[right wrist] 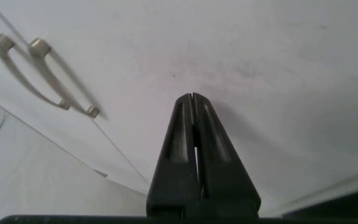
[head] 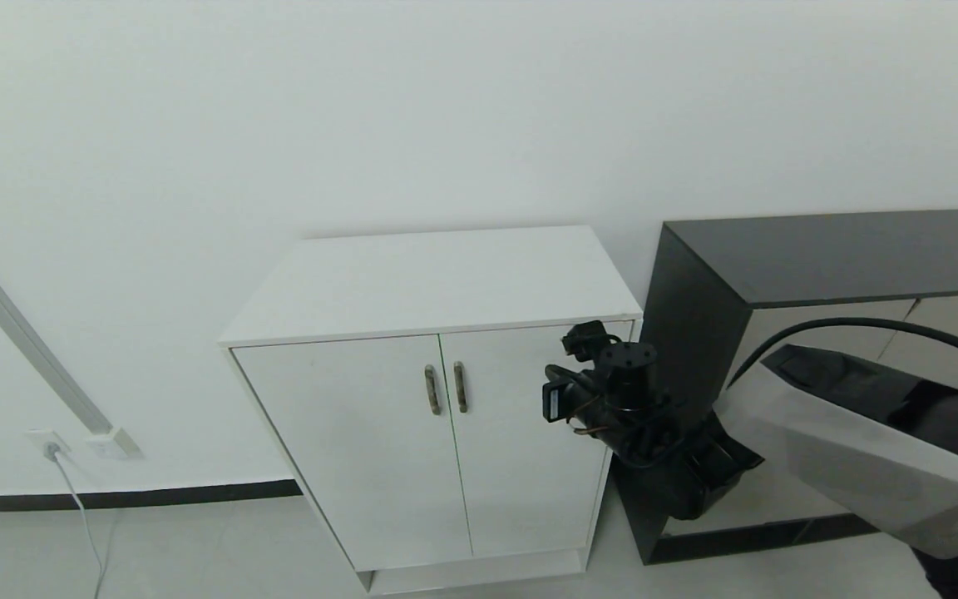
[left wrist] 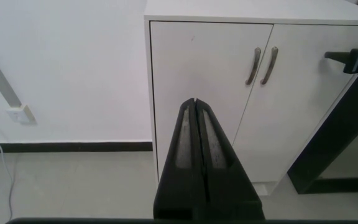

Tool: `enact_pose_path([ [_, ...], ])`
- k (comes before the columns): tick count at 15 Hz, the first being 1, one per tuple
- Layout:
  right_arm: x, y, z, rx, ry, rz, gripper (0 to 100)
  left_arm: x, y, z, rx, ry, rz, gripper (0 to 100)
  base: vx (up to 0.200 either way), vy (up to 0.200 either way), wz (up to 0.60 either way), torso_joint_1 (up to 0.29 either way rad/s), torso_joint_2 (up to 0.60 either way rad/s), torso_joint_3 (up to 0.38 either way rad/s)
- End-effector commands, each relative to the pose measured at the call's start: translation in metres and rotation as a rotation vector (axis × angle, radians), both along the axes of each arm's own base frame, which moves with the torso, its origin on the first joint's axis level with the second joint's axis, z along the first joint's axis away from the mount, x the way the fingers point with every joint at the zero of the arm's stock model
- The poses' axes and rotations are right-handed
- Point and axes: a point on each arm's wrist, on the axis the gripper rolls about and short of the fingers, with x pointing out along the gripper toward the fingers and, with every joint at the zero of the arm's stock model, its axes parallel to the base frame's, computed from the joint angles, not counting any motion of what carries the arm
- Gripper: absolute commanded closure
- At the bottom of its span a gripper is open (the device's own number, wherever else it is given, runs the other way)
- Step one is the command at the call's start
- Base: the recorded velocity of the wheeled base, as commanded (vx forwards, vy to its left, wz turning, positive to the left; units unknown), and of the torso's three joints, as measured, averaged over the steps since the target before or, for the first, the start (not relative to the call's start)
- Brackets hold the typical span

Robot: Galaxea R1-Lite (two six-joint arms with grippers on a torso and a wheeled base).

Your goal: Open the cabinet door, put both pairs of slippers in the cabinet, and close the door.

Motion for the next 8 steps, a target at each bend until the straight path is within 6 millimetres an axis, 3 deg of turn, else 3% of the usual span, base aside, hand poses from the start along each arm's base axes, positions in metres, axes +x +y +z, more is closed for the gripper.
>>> enact_pose_path([
  [1,-0.016,-0.013,0.025,0.015,-0.025,-0.022,100,0.0,0.0,0.0,0.0,0.001,0.0,100,0.0,0.0,0.0,0.0,0.0,0.0],
  [6,-0.059,-0.069,0.05,0.004,-0.032,-0.189,100,0.0,0.0,0.0,0.0,0.001,0.0,100,0.0,0.0,0.0,0.0,0.0,0.0],
  [8,-0.078,-0.1,0.061,-0.016,-0.039,-0.263,100,0.0,0.0,0.0,0.001,0.002,-0.003,100,0.0,0.0,0.0,0.0,0.0,0.0],
])
